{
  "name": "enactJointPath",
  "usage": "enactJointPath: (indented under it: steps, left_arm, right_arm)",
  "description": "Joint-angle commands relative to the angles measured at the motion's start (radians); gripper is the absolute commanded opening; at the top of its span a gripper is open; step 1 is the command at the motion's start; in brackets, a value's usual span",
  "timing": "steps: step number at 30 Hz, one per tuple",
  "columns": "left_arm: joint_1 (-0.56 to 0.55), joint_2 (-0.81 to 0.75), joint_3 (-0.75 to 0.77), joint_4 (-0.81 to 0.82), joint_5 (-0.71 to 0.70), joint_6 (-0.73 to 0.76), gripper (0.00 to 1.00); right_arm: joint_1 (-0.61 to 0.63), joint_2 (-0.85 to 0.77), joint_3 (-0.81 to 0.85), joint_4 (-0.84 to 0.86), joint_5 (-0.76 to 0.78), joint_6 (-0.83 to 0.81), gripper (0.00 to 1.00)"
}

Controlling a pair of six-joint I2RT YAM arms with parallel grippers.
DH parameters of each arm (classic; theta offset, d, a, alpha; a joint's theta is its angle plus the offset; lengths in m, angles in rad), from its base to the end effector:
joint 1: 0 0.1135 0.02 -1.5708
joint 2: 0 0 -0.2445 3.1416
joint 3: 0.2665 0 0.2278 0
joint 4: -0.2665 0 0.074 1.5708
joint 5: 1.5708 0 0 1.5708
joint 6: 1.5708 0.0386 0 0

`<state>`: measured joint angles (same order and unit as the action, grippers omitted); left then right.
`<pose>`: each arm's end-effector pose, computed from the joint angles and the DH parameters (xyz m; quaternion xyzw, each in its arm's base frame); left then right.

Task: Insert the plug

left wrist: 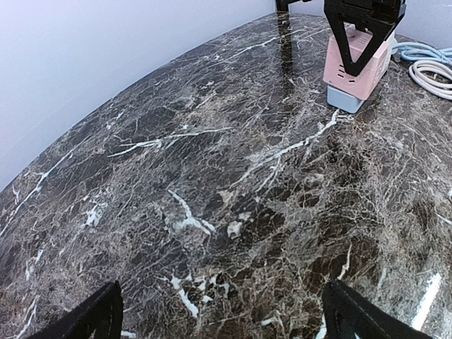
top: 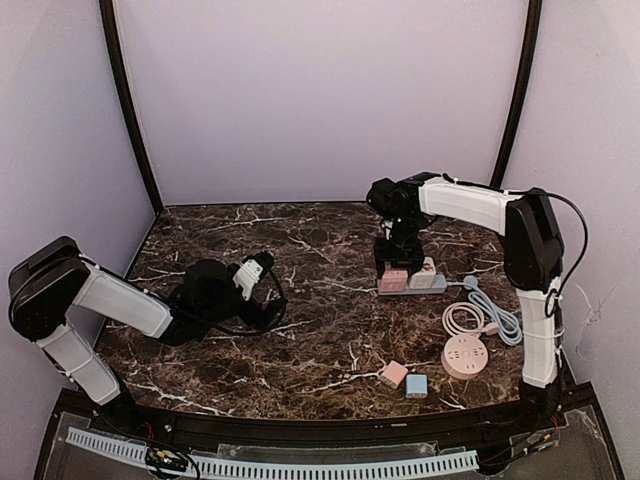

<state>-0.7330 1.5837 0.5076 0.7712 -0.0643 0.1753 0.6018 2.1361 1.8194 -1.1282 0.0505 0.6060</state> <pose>0.2154 -0.1906 0.1593 0.3365 0.7325 -0.1378 0.5755 0.3247 0.2207 0.1969 0.0037 0.9977 0.0150 0.0661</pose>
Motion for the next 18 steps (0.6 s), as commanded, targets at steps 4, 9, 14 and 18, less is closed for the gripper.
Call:
enactJointPath:
  steps: [4, 9, 14, 18]
  left_arm:
    - [0.007, 0.02, 0.001, 0.017, 0.008, 0.002, 0.99]
    - [0.008, 0.02, -0.001, 0.019, 0.009, 0.001, 0.99]
    - [0.012, 0.017, -0.003, 0.02, 0.009, 0.002, 0.99]
    - [0.013, 0.016, -0.003, 0.019, 0.013, -0.001, 0.99]
  right_arm:
    - [-0.036, 0.123, -0.116, 0.015, 0.089, 0.004, 0.0]
    - [-0.036, 0.134, -0.125, 0.022, 0.096, 0.005, 0.0]
    - [-0.024, 0.125, -0.101, 0.025, 0.054, -0.034, 0.0]
    - [0.015, 0.115, -0.048, 0.003, 0.013, -0.073, 0.0]
